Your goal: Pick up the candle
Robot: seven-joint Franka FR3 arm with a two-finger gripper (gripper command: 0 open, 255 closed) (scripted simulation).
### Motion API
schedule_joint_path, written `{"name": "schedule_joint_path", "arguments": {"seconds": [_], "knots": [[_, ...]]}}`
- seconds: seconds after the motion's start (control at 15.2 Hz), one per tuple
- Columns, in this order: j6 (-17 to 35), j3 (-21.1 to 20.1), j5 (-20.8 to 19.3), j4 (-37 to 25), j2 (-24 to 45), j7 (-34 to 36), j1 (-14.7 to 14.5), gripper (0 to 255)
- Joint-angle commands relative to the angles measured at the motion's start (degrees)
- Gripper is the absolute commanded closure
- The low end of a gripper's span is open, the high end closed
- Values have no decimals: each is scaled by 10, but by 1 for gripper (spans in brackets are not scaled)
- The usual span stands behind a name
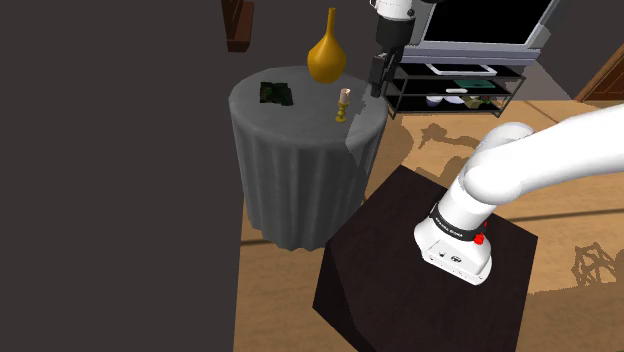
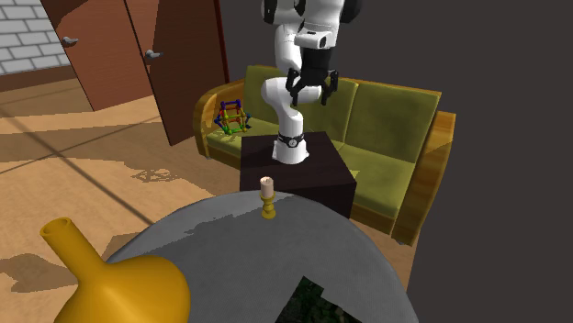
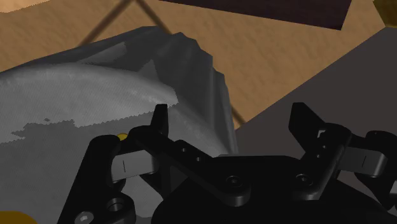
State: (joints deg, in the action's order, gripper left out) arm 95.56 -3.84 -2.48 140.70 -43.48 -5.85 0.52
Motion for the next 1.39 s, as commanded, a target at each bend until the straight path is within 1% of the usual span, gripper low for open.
{"name": "schedule_joint_path", "arguments": {"seconds": [0.0,0.33,0.73,0.99,1.32], "knots": [[0,0,0,0,0,0,0,0],[71,46,-27,-10,81,-64,15,0],[147,95,-43,-51,198,-138,26,0],[188,123,-41,-94,283,-188,31,0],[225,150,-22,-167,395,-254,38,0]]}}
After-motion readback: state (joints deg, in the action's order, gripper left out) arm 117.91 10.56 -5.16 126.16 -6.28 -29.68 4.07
